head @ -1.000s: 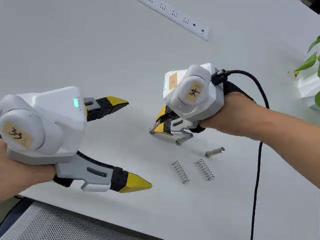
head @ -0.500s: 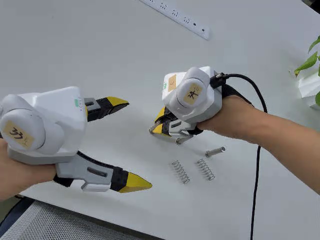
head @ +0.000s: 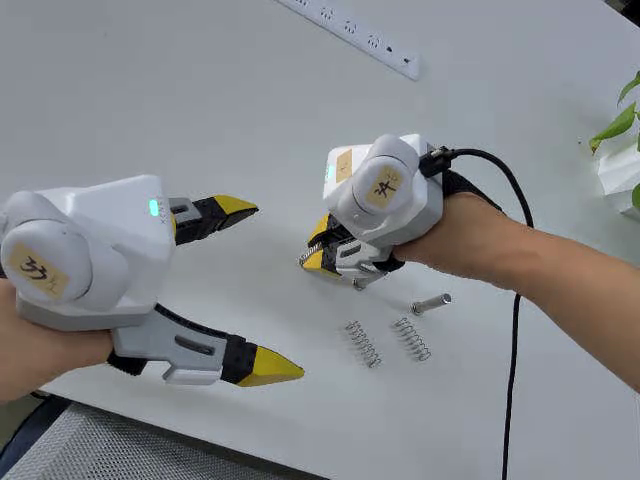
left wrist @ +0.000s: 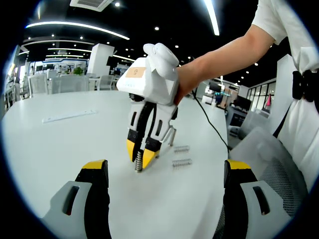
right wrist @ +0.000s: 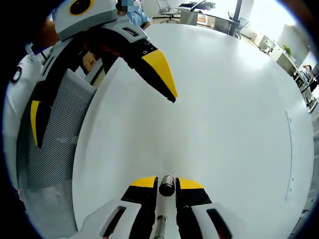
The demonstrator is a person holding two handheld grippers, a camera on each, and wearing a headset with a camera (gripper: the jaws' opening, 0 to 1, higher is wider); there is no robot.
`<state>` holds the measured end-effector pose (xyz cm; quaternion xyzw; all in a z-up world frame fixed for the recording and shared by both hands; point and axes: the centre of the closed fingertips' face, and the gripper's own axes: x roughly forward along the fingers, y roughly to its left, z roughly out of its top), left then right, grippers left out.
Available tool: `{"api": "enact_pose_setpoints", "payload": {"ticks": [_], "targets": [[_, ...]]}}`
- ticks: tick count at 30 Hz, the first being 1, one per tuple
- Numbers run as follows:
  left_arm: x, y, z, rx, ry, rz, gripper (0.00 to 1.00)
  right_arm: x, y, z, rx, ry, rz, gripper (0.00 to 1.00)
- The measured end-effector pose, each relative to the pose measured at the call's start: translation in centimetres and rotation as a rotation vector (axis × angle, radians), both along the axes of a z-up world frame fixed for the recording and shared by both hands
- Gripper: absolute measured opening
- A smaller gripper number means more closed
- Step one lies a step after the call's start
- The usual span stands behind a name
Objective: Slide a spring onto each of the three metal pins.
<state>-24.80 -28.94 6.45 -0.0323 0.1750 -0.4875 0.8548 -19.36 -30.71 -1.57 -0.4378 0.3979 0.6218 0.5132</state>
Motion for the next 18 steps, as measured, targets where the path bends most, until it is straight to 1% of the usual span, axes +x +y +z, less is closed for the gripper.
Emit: {"api": "enact_pose_setpoints", "payload": {"ticks": [6,11,14,18], "targets": [[-0.1,0.0,0.0,0.011,0.001,-0.008,0.95,0.3,0.0,0.6,0.023,-0.004,-0.020,0.17],[-0.2,0.0,0.0,0.027,0.001,-0.016,0.95,0.4,0.1,1.5,0.061,0.002,-0.053,0.22],[-0.3,-0.1,0.1,0.035,0.001,-0.022,0.95,0.5,0.1,2.1,0.096,0.001,-0.081,0.27],[-0.5,-0.1,0.1,0.050,0.001,-0.029,0.95,0.5,0.3,3.6,0.154,0.000,-0.108,0.34]]}}
